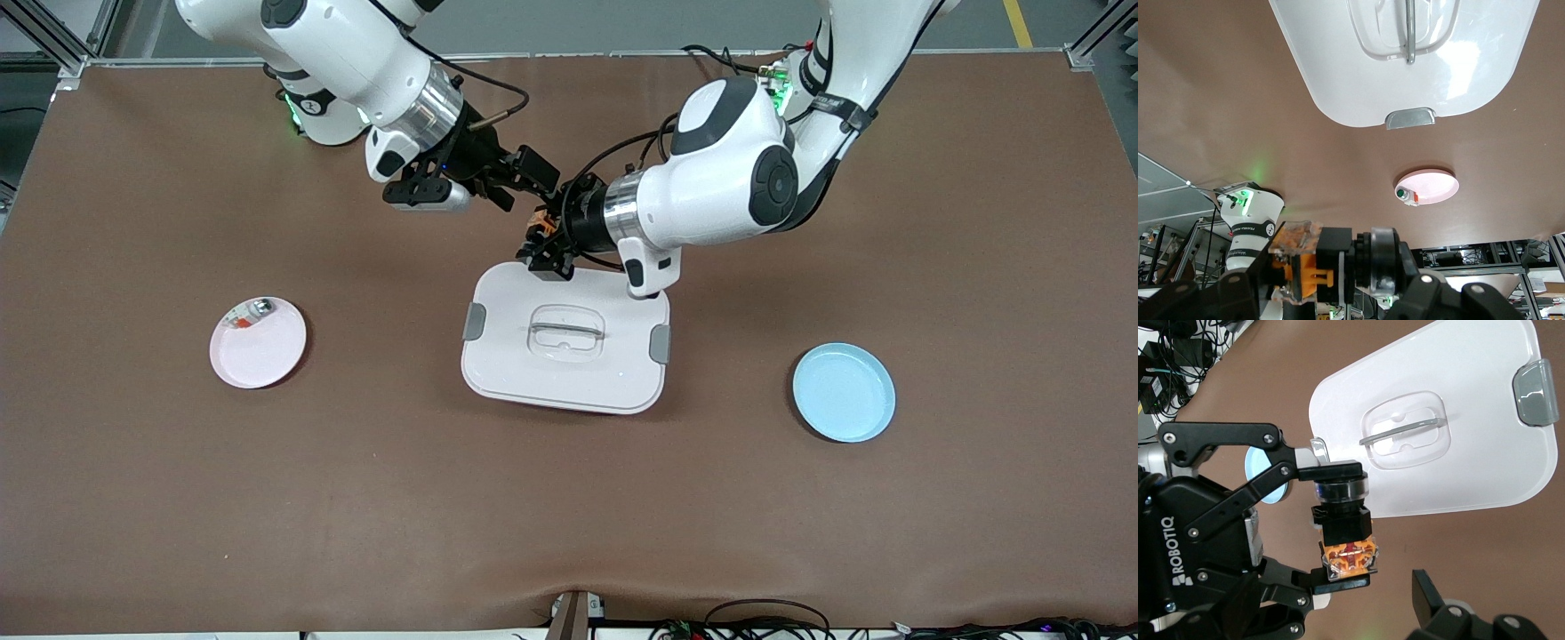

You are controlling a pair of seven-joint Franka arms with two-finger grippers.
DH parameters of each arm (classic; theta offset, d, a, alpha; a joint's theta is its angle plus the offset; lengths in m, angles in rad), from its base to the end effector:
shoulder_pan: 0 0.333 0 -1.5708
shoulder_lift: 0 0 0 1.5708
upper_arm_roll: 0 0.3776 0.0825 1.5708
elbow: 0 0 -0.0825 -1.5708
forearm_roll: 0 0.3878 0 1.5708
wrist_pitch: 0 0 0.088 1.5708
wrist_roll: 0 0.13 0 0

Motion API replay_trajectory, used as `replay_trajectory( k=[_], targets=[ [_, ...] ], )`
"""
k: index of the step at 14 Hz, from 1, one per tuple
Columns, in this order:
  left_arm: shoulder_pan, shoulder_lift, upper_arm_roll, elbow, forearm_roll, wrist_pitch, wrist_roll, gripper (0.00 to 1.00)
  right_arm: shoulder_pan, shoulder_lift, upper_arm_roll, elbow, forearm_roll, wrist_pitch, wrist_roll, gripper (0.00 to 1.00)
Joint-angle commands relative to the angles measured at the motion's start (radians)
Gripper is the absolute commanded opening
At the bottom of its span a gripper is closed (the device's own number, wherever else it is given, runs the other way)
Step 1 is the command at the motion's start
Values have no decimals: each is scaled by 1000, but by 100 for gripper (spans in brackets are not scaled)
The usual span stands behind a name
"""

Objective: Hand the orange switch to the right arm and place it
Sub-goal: 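Close the right gripper on the switch beside the left gripper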

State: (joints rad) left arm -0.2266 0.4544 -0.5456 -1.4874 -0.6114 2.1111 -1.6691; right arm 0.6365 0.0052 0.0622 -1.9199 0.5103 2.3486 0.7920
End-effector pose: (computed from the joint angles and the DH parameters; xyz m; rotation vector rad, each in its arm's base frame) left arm 0.5523 -0.4847 0.5177 2.0641 1.4736 -0.8836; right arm 0.4588 0.4050 0.5743 -2.4983 0.4774 -0.0129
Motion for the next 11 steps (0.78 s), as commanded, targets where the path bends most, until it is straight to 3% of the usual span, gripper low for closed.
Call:
replay_trajectory(
  k=[1, 11],
  targets=[
    [-10, 7, -2, 29, -2, 6, -17, 0, -5, 30, -7, 19, 14, -8, -54, 100],
    [-13, 12, -2, 41, -2, 7, -18, 0, -49, 35, -9, 39, 57, -8, -68, 100]
  ],
)
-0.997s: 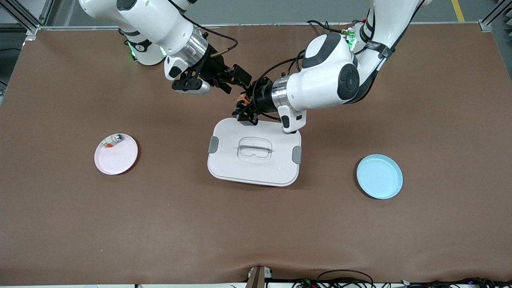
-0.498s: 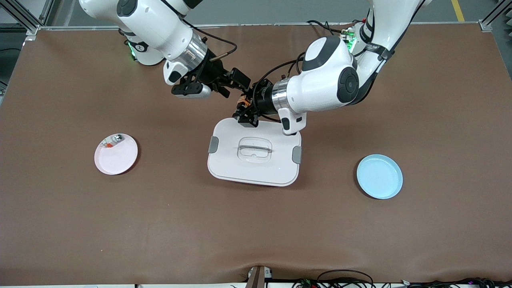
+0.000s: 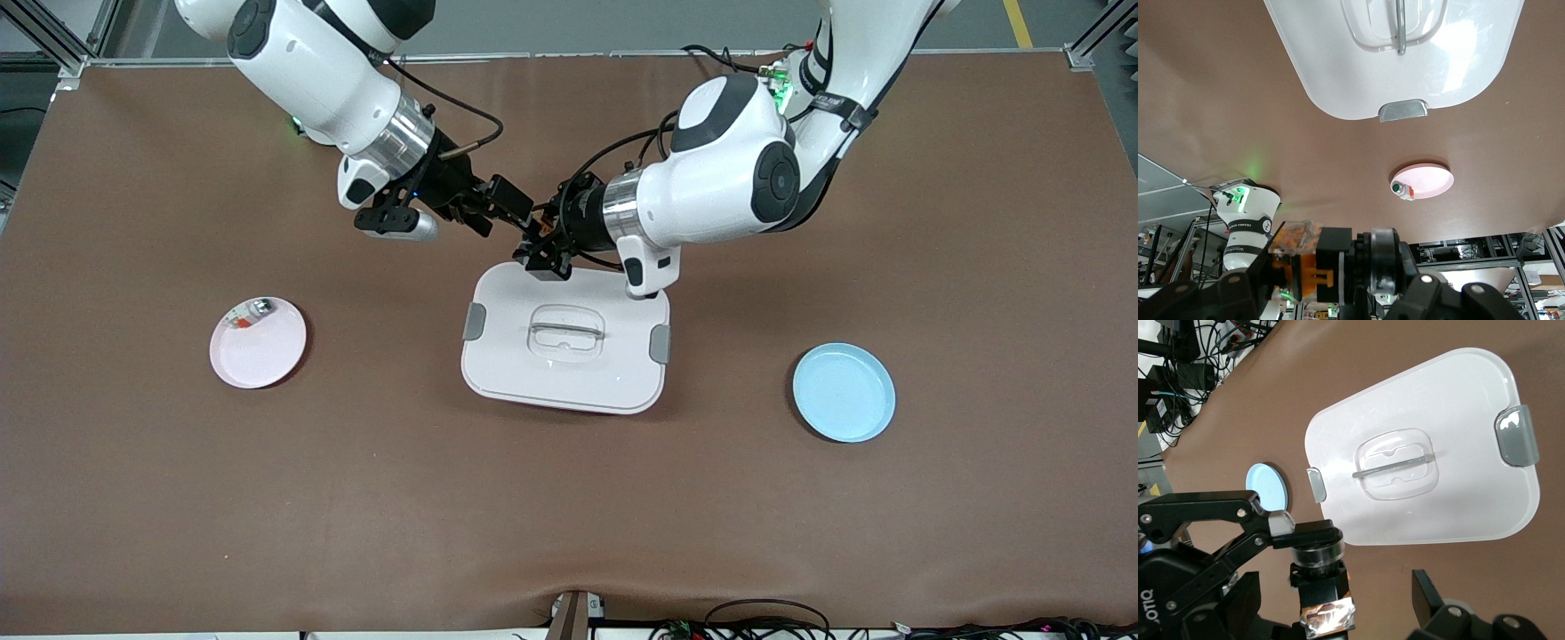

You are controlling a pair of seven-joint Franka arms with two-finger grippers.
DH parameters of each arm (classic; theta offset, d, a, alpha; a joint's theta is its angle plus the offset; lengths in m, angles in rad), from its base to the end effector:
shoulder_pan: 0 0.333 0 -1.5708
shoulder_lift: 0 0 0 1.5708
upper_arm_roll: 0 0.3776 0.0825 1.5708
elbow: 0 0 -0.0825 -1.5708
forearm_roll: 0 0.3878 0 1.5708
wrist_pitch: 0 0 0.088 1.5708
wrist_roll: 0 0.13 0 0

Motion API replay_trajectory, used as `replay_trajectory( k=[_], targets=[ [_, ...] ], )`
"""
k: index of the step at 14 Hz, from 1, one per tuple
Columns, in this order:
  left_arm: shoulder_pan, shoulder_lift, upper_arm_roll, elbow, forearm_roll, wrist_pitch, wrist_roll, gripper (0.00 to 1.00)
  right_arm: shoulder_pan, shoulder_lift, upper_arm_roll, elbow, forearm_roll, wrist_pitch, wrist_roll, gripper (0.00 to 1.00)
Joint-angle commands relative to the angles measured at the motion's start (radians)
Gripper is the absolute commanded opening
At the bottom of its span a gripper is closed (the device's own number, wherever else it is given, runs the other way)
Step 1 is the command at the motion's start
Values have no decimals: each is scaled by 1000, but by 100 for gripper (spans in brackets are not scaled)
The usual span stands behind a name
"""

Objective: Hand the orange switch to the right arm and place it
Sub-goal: 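Close the right gripper on the switch beside the left gripper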

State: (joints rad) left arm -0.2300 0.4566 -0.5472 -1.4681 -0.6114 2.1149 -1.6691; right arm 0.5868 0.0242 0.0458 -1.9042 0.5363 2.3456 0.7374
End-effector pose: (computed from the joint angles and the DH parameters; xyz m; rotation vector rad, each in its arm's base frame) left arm 0.5543 -0.4873 0.5264 2.0541 1.4583 -0.8743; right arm 0.4894 0.3783 0.5710 -2.4807 0.5082 -0.0340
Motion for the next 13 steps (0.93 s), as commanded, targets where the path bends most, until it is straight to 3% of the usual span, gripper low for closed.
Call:
replay_trajectory(
  k=[1, 10, 12, 13],
  targets=[
    [-9, 10, 0, 22, -2, 3, -18, 0, 4, 20, 8, 24, 31, -3, -15, 100],
    [-14, 8, 0, 22, -2, 3, -18, 0, 25, 51, 14, 40, 31, 1, -15, 100],
    [-14, 8, 0, 22, -4, 3, -18, 0, 24, 53, 16, 40, 31, 0, -15, 55],
    [-14, 8, 0, 22, -2, 3, -20, 0, 25, 53, 16, 40, 31, 0, -15, 39]
  ],
)
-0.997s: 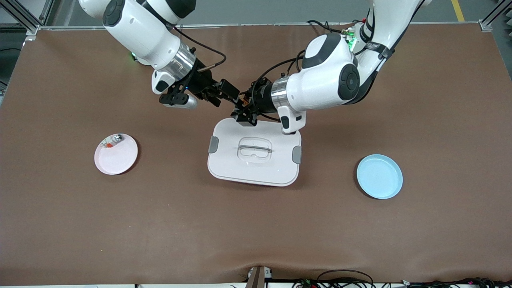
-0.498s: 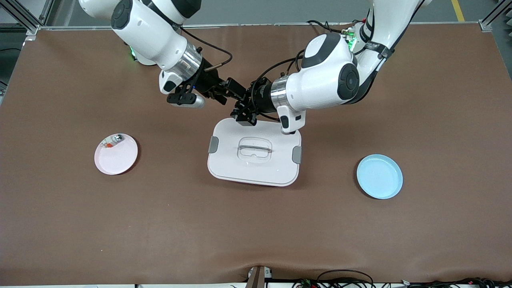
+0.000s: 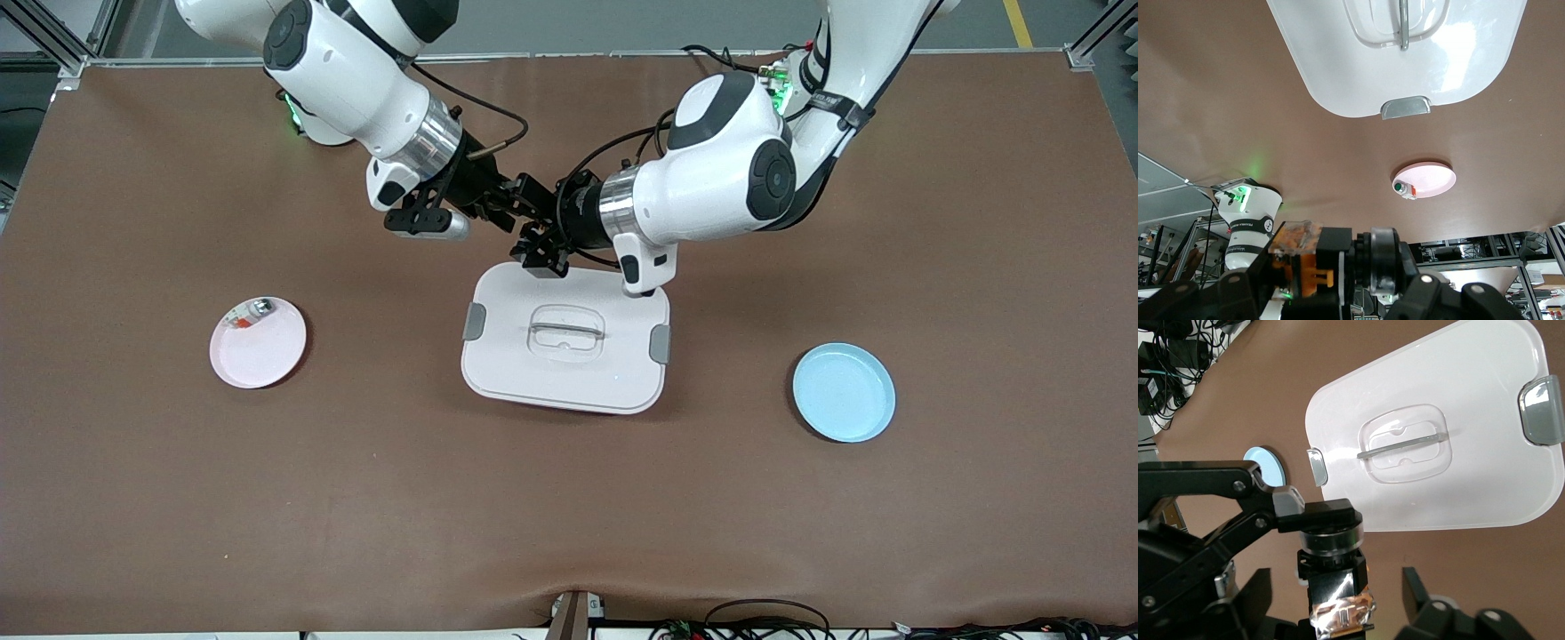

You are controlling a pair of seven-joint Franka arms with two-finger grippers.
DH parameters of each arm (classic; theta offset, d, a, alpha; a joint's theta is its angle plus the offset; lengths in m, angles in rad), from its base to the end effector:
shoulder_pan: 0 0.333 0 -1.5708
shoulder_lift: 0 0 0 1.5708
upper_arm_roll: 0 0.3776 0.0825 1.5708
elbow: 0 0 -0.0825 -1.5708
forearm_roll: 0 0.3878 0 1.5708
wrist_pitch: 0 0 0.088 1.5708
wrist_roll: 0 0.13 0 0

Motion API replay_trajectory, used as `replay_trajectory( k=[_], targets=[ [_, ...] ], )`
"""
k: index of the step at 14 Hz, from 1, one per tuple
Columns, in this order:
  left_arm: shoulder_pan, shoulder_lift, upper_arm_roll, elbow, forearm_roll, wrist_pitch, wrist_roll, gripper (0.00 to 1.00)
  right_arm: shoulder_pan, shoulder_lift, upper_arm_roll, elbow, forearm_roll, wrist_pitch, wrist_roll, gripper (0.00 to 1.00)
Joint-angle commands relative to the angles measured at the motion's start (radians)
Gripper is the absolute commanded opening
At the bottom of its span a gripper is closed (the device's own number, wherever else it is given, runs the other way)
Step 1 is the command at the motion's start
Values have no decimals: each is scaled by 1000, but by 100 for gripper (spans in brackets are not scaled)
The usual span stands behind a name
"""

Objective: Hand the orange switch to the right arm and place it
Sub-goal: 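Close the right gripper on the switch beside the left gripper, then open the left gripper and withdraw it while the right gripper pulls away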

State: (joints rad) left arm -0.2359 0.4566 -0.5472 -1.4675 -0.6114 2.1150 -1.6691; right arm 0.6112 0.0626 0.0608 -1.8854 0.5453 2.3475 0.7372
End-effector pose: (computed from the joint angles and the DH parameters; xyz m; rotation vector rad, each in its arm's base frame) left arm 0.5516 -0.4906 0.5267 2.0590 1.4525 -0.8762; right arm 0.4837 0.4042 0.5573 -2.4941 0.4731 0.0051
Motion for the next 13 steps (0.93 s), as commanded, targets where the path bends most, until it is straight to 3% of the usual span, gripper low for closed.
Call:
replay_trajectory(
  k=[1, 3, 7, 9, 10, 12, 13],
  targets=[
    [-8, 8, 0, 21, -2, 3, -20, 0, 2, 16, 1, 22, 24, -4, -13, 22],
    [-8, 8, 0, 21, -2, 3, -20, 0, 5, 20, 1, 22, 24, -4, -13, 0],
    [-8, 8, 0, 21, -2, 3, -18, 4, 5, 20, 1, 23, 24, -5, -9, 0],
    [-8, 8, 0, 21, -4, 3, -18, 15, 5, 20, 1, 28, 24, -10, -4, 0],
    [-8, 8, 0, 21, -4, 3, -14, 31, 5, 20, 1, 29, 24, -10, -4, 0],
    [-2, 4, 1, 23, -2, 3, -9, 100, 5, 20, 1, 29, 22, -10, -2, 0],
    [0, 1, 1, 30, -2, 3, -9, 100, 5, 20, 1, 29, 24, -11, -2, 0]
  ],
)
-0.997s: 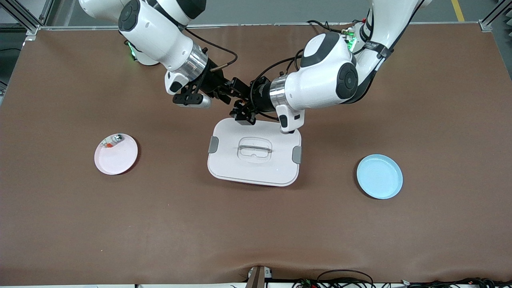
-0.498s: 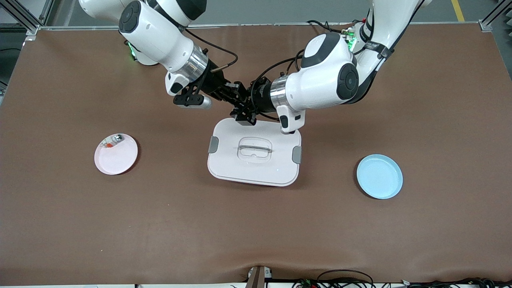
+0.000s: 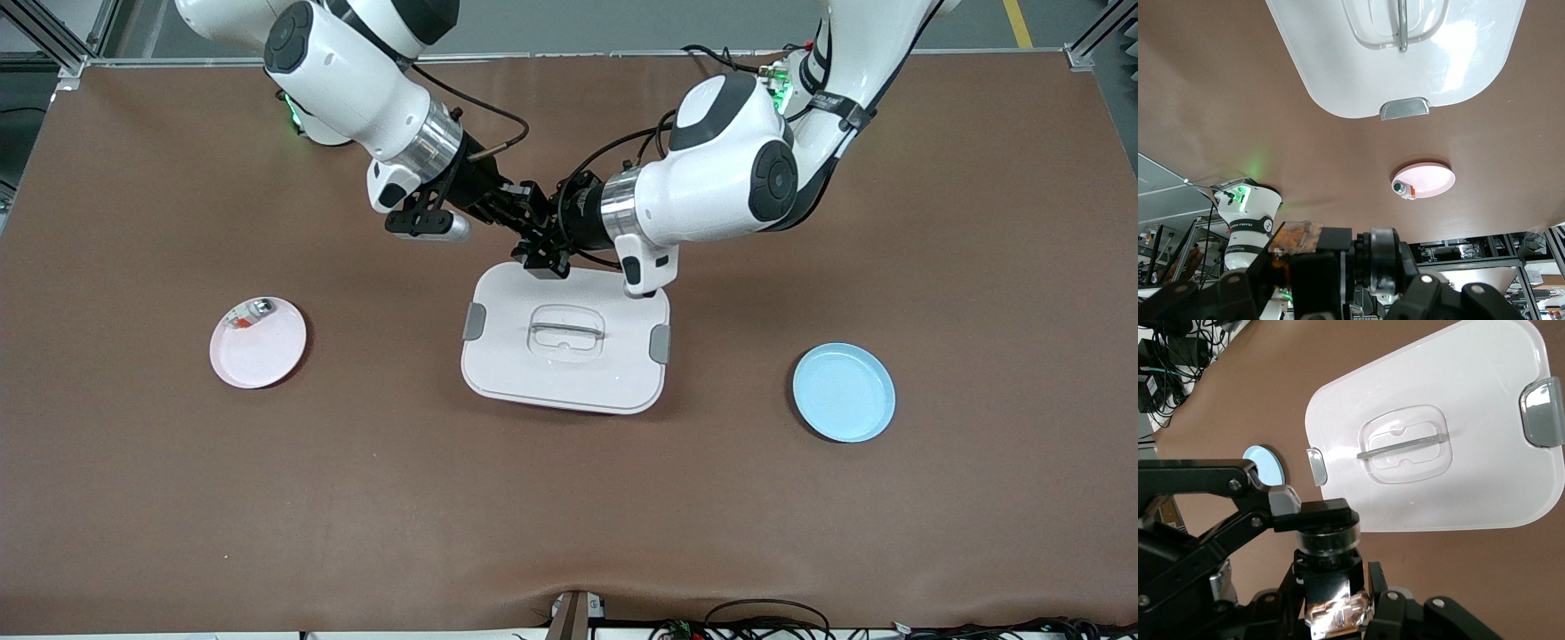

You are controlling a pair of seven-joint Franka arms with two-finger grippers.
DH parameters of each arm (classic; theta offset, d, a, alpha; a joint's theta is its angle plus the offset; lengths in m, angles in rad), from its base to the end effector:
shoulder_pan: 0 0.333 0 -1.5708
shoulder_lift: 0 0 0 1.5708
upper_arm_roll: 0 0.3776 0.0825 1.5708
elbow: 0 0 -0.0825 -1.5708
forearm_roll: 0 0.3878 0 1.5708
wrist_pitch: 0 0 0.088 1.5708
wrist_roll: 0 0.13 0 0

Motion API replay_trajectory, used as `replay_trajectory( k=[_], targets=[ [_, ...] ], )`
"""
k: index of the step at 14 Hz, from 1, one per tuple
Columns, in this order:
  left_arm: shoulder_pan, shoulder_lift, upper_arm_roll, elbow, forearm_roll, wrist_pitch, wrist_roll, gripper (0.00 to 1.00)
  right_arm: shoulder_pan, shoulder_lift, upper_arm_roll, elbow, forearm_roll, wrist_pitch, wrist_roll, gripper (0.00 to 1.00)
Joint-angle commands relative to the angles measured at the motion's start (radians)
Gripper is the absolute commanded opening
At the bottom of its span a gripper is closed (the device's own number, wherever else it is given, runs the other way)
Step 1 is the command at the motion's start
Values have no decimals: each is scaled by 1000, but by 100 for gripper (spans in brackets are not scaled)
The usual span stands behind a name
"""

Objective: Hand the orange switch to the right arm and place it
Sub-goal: 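Open the left gripper and withdraw it while the right gripper pulls away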

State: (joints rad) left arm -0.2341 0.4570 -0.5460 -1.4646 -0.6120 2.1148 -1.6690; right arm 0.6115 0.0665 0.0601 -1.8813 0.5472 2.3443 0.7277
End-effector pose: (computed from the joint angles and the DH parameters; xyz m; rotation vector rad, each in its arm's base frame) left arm 0.5535 -0.4891 0.5277 2.0548 1.4538 -0.8742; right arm 0.4847 0.4050 0.5567 -2.4964 0.4622 0.0061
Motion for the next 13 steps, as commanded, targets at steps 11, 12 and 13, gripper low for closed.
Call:
replay_trajectory(
  k=[11, 12, 13],
  targets=[
    [76, -78, 29, 41, 312, -35, -5, 100, -73, 1, -10, 165, 5, -359, -101, 0],
    [88, -78, 29, 41, 371, -42, 11, 100, -99, -1, -10, 194, 5, -425, -157, 0],
    [96, -80, 31, 41, 423, -53, 47, 100, -122, -2, -11, 218, 5, -498, -198, 0]
  ],
)
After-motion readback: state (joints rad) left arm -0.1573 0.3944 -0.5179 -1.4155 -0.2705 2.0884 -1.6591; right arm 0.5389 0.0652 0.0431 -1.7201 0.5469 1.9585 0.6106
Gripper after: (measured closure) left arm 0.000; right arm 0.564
